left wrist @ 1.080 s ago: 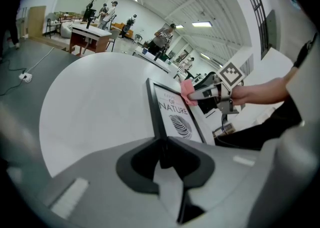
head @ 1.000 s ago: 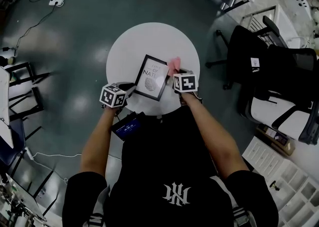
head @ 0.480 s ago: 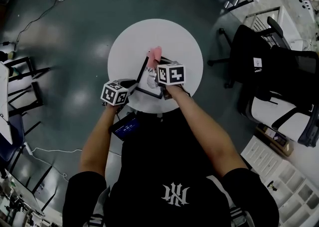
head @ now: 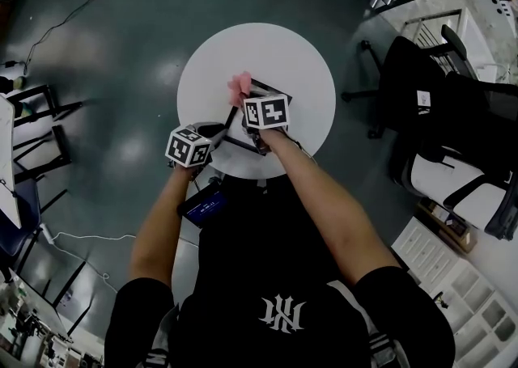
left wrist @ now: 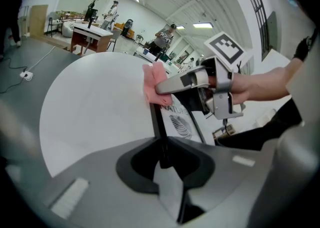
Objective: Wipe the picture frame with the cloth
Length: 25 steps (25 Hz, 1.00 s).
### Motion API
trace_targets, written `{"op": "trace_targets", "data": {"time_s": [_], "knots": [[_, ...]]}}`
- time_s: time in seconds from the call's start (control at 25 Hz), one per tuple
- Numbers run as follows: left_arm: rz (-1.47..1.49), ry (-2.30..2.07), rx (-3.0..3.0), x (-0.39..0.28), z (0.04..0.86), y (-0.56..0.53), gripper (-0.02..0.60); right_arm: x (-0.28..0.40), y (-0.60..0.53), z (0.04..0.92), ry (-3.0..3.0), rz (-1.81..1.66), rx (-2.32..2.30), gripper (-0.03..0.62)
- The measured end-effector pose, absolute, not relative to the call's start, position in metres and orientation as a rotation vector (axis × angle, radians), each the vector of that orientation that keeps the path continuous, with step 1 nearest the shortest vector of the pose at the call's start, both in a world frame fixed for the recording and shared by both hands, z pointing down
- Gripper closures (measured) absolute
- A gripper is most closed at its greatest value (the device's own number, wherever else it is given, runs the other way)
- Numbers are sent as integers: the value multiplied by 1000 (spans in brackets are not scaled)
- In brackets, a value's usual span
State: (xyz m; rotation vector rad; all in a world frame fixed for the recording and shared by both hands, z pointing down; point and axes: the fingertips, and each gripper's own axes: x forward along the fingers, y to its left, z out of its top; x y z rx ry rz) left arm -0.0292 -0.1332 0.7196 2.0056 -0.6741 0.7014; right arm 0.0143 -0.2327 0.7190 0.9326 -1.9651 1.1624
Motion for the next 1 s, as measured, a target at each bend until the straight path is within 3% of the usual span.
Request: {"op": "trace_targets", "data": {"time_s": [1.0], "knots": [[697, -679, 1995, -33, 720, -132, 531, 95, -206, 726, -1841, 1040, 935, 568]]}}
